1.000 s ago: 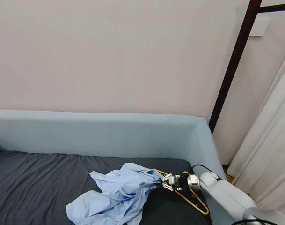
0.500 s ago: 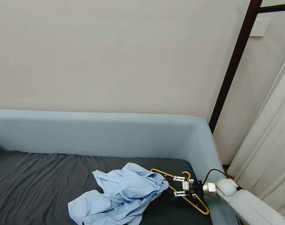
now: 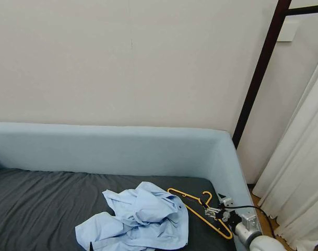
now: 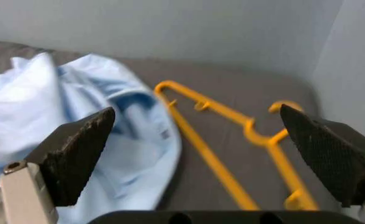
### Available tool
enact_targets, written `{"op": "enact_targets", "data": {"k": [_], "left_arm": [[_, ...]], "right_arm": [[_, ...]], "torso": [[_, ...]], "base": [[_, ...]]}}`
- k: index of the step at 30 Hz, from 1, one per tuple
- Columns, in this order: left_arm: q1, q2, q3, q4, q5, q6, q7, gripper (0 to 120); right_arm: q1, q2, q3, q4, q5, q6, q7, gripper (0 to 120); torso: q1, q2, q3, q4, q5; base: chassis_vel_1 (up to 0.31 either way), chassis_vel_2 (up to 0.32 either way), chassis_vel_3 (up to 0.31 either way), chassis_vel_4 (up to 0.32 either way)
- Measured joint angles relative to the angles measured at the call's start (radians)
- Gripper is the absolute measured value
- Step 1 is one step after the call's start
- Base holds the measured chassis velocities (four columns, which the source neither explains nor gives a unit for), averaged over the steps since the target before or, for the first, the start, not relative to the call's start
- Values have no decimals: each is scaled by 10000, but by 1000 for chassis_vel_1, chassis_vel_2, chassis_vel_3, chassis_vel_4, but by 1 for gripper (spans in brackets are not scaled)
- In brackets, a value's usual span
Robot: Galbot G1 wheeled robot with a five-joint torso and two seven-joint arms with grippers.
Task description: Pick up the clothes from the sofa and hang them on the clothes hanger.
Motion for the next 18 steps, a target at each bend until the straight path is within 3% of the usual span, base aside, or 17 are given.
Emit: {"op": "enact_targets", "data": {"k": [5, 18], "left_arm": [[-25, 310, 24, -482, -111, 291, 99, 100], [84, 359, 85, -646, 163, 385, 219, 100]], "right_arm": [[-787, 796, 563, -2, 1049, -1306, -196, 100], [-1075, 2013, 612, -1988, 1235, -1774, -1988, 100]], "torso": [[0, 1, 0, -5, -2], [1, -1, 1, -6, 2]], "base": [[0, 0, 0, 0], [0, 0, 0, 0]]}}
